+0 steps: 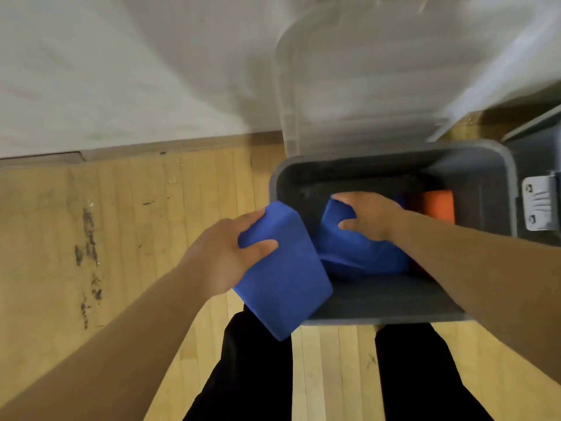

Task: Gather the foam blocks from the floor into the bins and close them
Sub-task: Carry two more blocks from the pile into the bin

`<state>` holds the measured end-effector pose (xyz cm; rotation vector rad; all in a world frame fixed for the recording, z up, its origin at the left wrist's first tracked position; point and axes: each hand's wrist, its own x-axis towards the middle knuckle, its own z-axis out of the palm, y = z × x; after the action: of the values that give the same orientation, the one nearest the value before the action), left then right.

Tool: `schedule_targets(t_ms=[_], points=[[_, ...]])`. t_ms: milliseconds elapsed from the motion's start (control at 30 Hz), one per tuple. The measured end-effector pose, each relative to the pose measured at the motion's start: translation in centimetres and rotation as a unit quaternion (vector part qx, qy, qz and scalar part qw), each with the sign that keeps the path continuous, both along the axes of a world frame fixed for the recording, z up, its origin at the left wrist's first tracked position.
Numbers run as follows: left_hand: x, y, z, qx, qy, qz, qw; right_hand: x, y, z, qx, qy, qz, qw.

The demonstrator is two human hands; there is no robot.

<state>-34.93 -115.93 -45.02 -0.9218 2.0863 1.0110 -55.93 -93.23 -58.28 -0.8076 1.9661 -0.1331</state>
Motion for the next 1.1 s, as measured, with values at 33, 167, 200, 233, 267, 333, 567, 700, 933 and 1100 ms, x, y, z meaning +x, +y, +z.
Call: schedule_targets(t_ms=[33, 167, 200, 233, 267, 333, 567, 700, 933, 1100], points=[[0.0, -0.7, -1.8, 0.021, 0.005, 0.02, 1.0, 0.3, -0.7, -2.4, 0.008, -0.018, 0.013, 1.0], [-0.7, -2.3, -6.5, 0.058, -0.003, 0.049, 0.997, 1.0, -3.0, -9.4, -0.01, -0.042, 0.035, 0.998], [-1.1, -2.4, -7.1, 0.064, -0.003, 0.043, 0.997, 1.2, -3.0, -10.5, -0.007, -0.029, 0.033, 0.999], [-1.4, -2.5, -7.7, 0.071, -0.004, 0.038, 0.997, 1.2, -3.0, -11.0, -0.001, -0.01, 0.021, 1.0], [-1.9, -2.3, -8.0, 0.081, -0.006, 0.034, 0.996, 1.2, -2.5, -10.9, 0.004, 0.001, -0.019, 1.0], [-2.7, -2.1, -8.0, 0.097, -0.008, 0.028, 0.995, 1.6, -1.8, -8.9, -0.021, -0.067, -0.195, 0.978], [-6.1, 1.5, -7.2, 0.153, -0.006, 0.021, 0.988, 5.1, 5.3, 0.4, -0.057, -0.464, -0.434, 0.77], [-9.0, 5.4, -8.3, 0.145, 0.008, 0.045, 0.988, 4.6, 9.2, 1.4, -0.067, -0.397, -0.47, 0.785], [-12.1, 14.4, -14.6, 0.064, -0.005, 0.091, 0.994, 1.5, 13.7, -1.0, -0.038, -0.209, -0.44, 0.872], [-12.9, 19.0, -18.9, 0.068, 0.019, 0.073, 0.995, 1.2, 16.7, -4.4, -0.038, 0.018, -0.42, 0.906]])
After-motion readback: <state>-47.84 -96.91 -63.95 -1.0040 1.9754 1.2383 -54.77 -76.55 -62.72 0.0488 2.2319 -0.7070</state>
